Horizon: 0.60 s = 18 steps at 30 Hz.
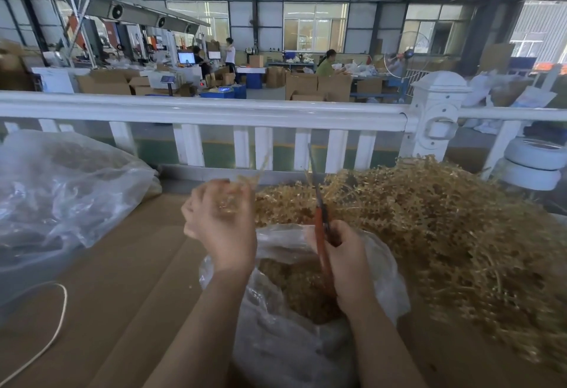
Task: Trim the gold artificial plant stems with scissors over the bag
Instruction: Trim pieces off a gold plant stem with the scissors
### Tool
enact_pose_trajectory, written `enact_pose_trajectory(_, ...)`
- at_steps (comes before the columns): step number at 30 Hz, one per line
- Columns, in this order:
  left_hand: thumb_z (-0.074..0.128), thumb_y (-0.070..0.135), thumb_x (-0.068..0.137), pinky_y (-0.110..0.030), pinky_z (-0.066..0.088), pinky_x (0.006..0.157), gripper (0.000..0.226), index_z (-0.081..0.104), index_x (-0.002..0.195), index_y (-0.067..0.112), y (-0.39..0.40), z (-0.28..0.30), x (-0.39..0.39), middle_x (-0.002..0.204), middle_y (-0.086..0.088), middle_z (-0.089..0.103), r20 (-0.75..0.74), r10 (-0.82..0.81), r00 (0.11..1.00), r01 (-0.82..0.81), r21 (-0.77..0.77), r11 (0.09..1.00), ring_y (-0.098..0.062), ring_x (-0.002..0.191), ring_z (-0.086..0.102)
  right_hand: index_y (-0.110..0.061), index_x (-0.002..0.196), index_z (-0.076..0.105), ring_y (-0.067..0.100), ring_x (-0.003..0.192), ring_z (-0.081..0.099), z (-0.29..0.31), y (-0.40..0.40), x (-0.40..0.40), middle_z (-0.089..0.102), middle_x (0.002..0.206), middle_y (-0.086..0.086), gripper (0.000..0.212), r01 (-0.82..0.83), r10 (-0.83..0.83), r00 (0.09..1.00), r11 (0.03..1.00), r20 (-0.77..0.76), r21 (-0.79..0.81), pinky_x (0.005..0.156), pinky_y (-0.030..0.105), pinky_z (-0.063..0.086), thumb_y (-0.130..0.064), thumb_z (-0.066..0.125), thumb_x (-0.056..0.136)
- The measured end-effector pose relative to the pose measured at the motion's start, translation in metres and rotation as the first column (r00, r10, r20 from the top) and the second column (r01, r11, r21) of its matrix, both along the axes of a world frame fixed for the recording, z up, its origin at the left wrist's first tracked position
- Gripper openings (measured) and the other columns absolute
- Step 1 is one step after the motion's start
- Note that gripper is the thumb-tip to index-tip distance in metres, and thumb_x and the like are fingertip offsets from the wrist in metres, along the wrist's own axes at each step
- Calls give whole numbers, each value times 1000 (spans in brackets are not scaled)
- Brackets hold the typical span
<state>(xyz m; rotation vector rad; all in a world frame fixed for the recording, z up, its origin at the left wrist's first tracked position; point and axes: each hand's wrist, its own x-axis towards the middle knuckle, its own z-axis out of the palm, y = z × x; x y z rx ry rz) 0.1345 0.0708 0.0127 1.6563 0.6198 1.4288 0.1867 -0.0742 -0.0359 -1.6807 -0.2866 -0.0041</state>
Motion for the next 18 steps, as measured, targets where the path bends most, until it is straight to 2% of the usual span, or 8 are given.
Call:
enact_pose_trajectory(2,82,28,75,-40,24,92,20,65,70,19,-8,-11,-3,111,8,60,-34,64,997,-54,233,971,-17,112,40,-24,82,63,5,47,50,3,-2,-1,59,60,-8,37,-116,136,988,963,-68,245,47,20,39,-54,84,75)
enact_pose_trajectory(4,76,29,72,-39,21,86,19,66,63,16,-14,-21,-5,111,-1,64,-10,114,993,-98,441,892,-20,109,40,-18,85,65,9,46,46,3,-2,-2,61,66,1,40,-235,274,961,872,-30,429,39,18,36,-53,82,75)
enact_pose_trajectory(8,72,33,74,-35,21,83,20,70,56,25,-21,-29,-6,109,-3,66,14,90,996,-76,676,733,-23,107,43,-14,84,65,18,50,49,2,-3,-5,56,66,8,30,-294,311,949,815,51,499,42,24,39,-41,77,85)
enact_pose_trajectory(11,71,37,75,-34,25,81,25,69,55,22,-25,-35,-7,107,-5,68,4,36,999,-27,729,684,-22,103,46,-8,85,59,32,61,45,2,-4,-2,49,73,18,24,-297,328,943,776,45,557,58,39,42,-22,78,85)
enact_pose_trajectory(12,71,36,74,-32,26,82,23,71,58,20,-25,-36,-6,108,-7,68,-23,-8,1000,22,726,687,-21,103,47,-5,88,57,34,64,43,2,-5,-1,48,75,19,24,-291,330,943,772,36,565,61,43,39,-17,78,85)
enact_pose_trajectory(14,76,23,75,-32,35,87,6,76,76,17,-23,-41,-5,115,-10,62,-79,-143,987,159,664,731,-14,109,48,-2,88,54,31,59,42,1,-7,1,48,72,19,26,-275,302,952,788,42,550,55,39,37,-14,77,85)
enact_pose_trajectory(16,78,-2,72,-26,44,96,41,67,107,17,-23,-44,-4,125,-9,51,-120,-310,943,329,478,814,-1,118,46,-8,86,54,24,52,43,0,-7,2,51,68,13,25,-243,254,966,806,55,540,46,31,37,-12,79,85)
enact_pose_trajectory(18,69,-10,79,-22,51,92,60,48,125,23,-22,-42,-5,126,-8,51,7,-519,855,509,185,841,-4,116,54,-16,83,55,17,48,45,-1,-7,2,54,68,5,24,-199,206,977,818,48,540,41,22,38,-16,80,82)
